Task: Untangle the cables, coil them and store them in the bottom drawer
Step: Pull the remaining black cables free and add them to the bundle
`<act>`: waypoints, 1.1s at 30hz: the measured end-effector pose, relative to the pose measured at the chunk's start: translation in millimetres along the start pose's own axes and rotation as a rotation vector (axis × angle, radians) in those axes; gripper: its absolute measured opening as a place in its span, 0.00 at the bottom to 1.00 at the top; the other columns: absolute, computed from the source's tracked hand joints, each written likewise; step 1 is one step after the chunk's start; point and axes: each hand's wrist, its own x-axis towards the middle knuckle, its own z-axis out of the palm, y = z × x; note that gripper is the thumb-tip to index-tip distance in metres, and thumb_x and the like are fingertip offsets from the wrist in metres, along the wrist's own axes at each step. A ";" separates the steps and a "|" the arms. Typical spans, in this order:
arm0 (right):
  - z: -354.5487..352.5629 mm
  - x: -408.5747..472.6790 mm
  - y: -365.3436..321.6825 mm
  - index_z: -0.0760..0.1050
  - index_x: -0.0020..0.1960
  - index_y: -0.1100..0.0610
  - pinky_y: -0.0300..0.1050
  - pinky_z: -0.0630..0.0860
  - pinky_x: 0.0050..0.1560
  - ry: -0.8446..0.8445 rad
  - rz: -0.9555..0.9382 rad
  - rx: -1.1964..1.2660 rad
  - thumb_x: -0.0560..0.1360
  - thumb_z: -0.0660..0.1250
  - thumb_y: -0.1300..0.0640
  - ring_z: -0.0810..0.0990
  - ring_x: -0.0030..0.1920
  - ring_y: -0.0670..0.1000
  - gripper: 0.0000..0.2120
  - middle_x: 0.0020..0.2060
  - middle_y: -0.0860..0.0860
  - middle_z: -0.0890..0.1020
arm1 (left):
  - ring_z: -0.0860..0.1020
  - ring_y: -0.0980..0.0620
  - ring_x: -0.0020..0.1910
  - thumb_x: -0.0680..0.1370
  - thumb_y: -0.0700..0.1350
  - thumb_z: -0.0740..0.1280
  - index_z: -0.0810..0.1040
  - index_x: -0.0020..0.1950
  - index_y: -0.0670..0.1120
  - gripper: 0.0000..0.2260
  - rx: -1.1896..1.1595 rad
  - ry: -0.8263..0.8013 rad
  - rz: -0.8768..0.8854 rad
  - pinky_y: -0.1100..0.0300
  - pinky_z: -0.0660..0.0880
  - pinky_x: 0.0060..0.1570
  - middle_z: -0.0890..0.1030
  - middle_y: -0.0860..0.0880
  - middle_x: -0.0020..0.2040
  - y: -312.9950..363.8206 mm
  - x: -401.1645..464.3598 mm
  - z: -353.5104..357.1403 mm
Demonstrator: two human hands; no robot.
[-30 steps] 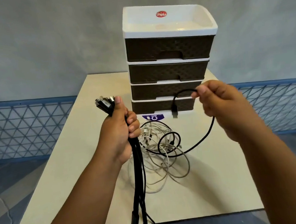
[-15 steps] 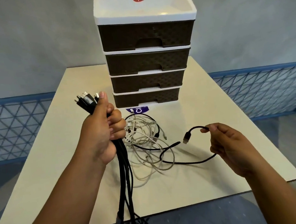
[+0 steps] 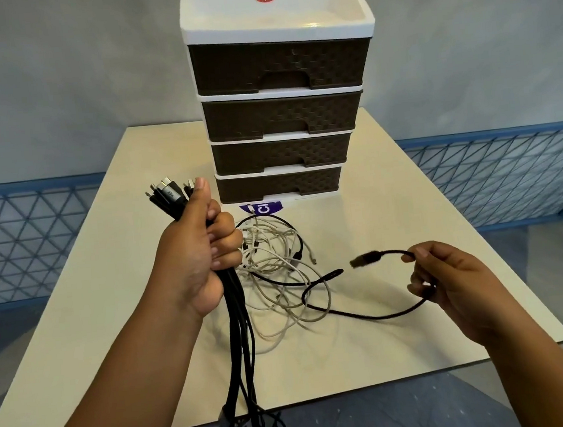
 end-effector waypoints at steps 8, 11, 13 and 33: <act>15.6 3.7 26.5 0.73 0.47 0.65 0.41 0.76 0.26 -0.079 0.467 0.215 0.83 0.54 0.62 0.73 0.26 0.50 0.11 0.29 0.54 0.69 | 0.55 0.59 0.20 0.81 0.58 0.60 0.64 0.34 0.50 0.19 -0.024 -0.003 0.014 0.69 0.52 0.18 0.58 0.54 0.24 -1.1 -3.8 -2.3; 35.7 1.4 38.8 0.73 0.44 0.63 0.39 0.74 0.23 -0.082 0.521 0.264 0.83 0.55 0.62 0.72 0.23 0.48 0.13 0.27 0.53 0.69 | 0.55 0.59 0.20 0.81 0.58 0.60 0.65 0.34 0.50 0.20 -0.042 -0.002 0.003 0.69 0.52 0.18 0.59 0.54 0.24 -1.6 -4.6 -4.8; 48.0 -0.9 43.7 0.73 0.44 0.63 0.39 0.74 0.23 -0.086 0.533 0.286 0.83 0.55 0.62 0.71 0.23 0.48 0.13 0.27 0.53 0.69 | 0.55 0.59 0.20 0.81 0.58 0.60 0.65 0.34 0.50 0.19 -0.060 -0.010 -0.006 0.69 0.52 0.17 0.58 0.54 0.24 -1.3 -4.9 -6.6; 110.3 -10.7 25.3 0.72 0.43 0.59 0.39 0.69 0.24 -0.276 0.579 0.651 0.79 0.58 0.60 0.67 0.25 0.47 0.08 0.28 0.50 0.67 | 0.54 0.60 0.20 0.75 0.47 0.68 0.66 0.35 0.50 0.13 0.103 0.000 -0.178 0.70 0.51 0.17 0.56 0.55 0.24 -10.5 -4.9 -31.2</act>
